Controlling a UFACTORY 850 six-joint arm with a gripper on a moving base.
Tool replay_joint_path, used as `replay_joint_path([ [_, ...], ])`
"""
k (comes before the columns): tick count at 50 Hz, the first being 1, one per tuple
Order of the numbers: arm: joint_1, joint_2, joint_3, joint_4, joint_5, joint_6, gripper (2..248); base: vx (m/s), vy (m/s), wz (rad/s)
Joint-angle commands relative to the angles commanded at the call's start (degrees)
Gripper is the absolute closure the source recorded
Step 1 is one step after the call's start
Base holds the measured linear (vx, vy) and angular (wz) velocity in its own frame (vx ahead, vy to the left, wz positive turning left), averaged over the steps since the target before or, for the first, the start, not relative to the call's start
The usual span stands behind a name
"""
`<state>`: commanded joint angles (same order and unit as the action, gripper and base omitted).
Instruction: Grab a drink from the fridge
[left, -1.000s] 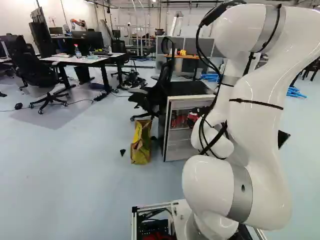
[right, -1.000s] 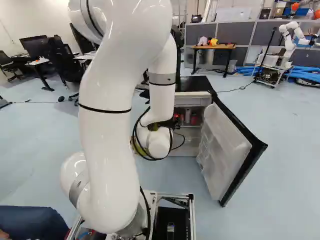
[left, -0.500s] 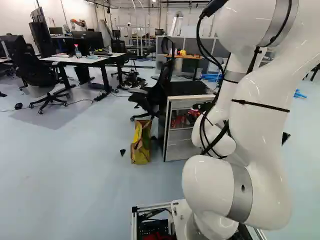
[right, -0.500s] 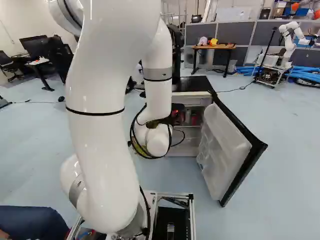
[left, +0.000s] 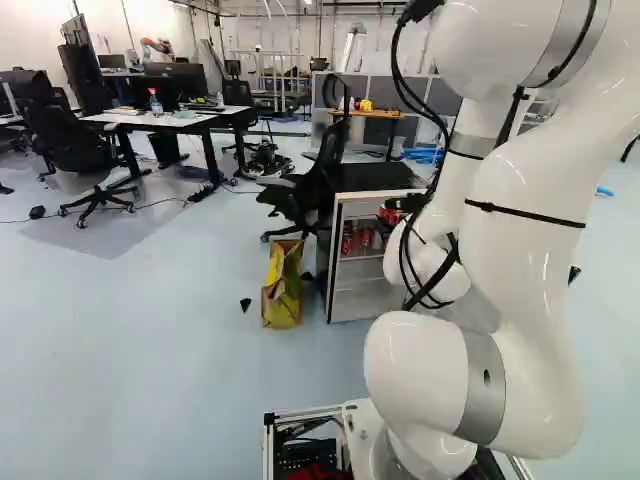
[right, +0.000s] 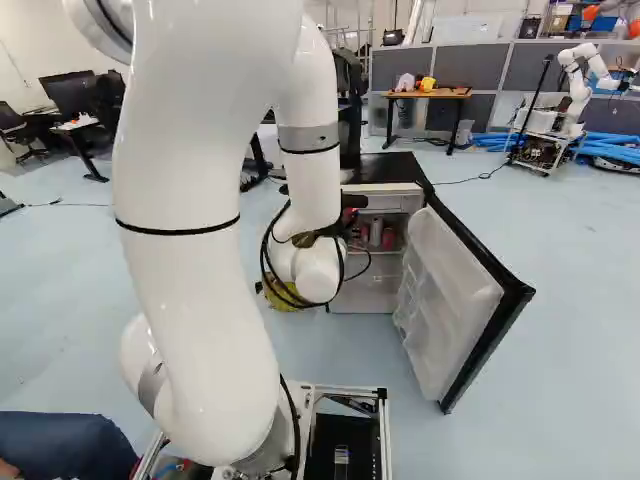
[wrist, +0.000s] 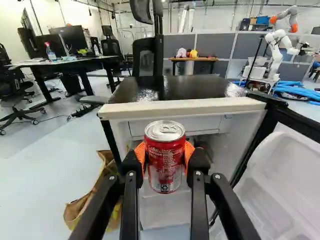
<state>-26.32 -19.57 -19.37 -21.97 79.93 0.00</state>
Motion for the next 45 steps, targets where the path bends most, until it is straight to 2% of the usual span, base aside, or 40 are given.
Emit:
replay_joint_path([
  [21,0.7,1.1,-2.7,0.0,-0.8,0.0,154,0.000,0.000,0.000],
  [45,1.1,1.9,-6.2,0.0,-3.9,0.0,154,0.000,0.000,0.000],
])
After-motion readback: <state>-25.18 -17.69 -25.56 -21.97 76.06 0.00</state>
